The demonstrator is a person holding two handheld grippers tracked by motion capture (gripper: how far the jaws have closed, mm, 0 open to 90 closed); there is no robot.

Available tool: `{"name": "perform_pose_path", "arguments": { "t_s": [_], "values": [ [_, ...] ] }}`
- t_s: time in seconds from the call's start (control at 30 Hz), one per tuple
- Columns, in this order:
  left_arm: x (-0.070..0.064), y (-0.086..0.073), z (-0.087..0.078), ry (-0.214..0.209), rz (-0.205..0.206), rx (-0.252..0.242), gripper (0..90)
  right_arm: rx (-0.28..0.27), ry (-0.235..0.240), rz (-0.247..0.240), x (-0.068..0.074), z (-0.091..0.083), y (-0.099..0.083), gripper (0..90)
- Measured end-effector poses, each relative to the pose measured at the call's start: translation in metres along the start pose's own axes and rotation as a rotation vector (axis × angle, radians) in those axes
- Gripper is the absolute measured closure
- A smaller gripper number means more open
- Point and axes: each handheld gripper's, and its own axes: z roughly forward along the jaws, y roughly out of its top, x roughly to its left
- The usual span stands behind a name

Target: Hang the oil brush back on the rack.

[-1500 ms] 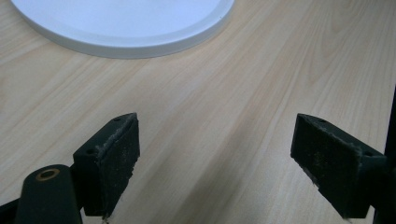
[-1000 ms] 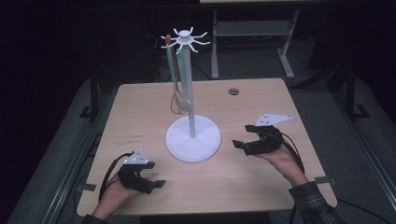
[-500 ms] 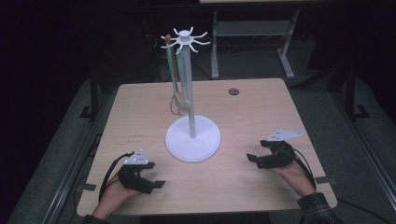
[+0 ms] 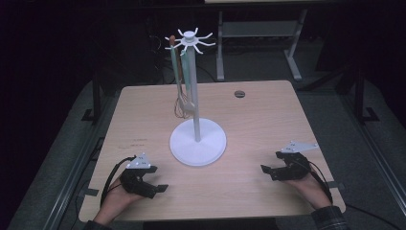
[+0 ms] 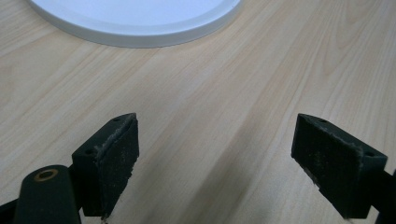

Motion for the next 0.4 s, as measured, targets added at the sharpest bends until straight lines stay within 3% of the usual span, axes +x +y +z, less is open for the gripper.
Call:
{"name": "perform_pose_path", "arguments": {
  "t_s": [0.4],
  "values": [
    [-0.0003,0.0003,0.0007,-0.002,0.006,0.01,15.0,-0.007,0.003,-0.003,0.0004,-0.0001,-0.0047,15.7]
  ]
}}
